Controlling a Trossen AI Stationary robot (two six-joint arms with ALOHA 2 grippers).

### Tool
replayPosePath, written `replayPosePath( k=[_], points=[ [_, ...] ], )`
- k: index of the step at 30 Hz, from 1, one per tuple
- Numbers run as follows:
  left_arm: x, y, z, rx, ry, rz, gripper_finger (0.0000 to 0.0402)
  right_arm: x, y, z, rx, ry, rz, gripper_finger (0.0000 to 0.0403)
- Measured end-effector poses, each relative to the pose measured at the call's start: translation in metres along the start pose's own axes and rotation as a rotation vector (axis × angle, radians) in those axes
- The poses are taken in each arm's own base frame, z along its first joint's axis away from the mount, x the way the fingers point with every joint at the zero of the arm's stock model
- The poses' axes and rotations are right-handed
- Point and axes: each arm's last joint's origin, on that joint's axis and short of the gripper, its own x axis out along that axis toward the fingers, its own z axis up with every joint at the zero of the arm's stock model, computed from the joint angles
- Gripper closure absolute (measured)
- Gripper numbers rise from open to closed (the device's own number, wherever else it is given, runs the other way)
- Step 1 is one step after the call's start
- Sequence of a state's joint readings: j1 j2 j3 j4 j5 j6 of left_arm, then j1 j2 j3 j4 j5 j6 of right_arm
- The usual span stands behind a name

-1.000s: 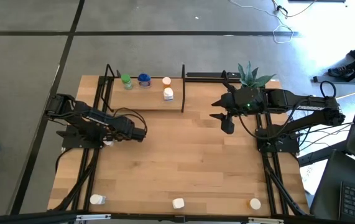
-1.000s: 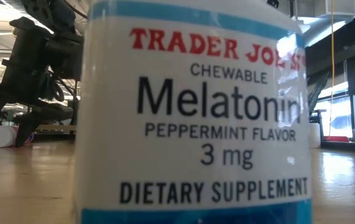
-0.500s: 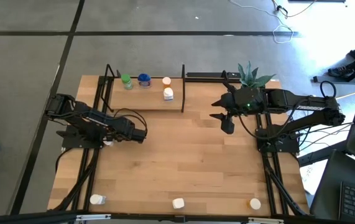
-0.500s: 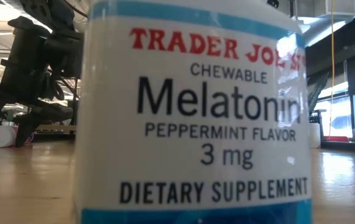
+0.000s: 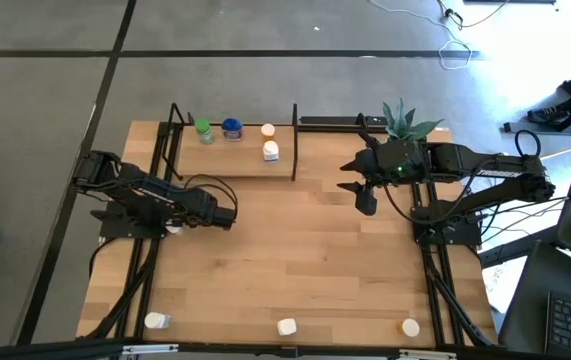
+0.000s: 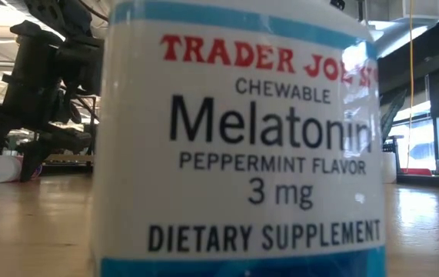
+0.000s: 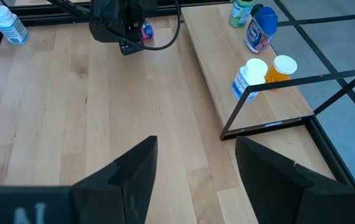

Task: Pick and place medicine bottles onto shelf by color
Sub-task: Put the pink pill bottle on the shelf

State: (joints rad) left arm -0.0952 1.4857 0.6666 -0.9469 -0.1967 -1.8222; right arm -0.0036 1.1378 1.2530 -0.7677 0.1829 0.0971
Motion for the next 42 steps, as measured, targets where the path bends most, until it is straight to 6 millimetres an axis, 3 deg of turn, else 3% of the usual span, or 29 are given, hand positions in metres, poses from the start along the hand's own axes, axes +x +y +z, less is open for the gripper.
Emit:
replayPosePath(
  k=[9, 21, 36, 42],
  points=[
    [0.000, -0.001, 0.000, -0.003, 0.003, -0.014, 0.0226, 0.000, 0.000, 0.000, 0.000, 0.000, 0.000, 0.0185],
    [-0.008, 0.000, 0.000, 0.062, 0.074, -0.066, 0.0230, 0.000, 0.000, 0.000, 0.000, 0.000, 0.000, 0.0185],
    [-0.053, 0.033, 0.010, 0.307, 0.337, -0.315, 0.0231, 0.000, 0.000, 0.000, 0.000, 0.000, 0.001, 0.0185],
    [-0.083, 0.043, 0.018, 0.388, 0.366, -0.426, 0.0231, 0.000, 0.000, 0.000, 0.000, -0.001, 0.001, 0.0185]
  ],
)
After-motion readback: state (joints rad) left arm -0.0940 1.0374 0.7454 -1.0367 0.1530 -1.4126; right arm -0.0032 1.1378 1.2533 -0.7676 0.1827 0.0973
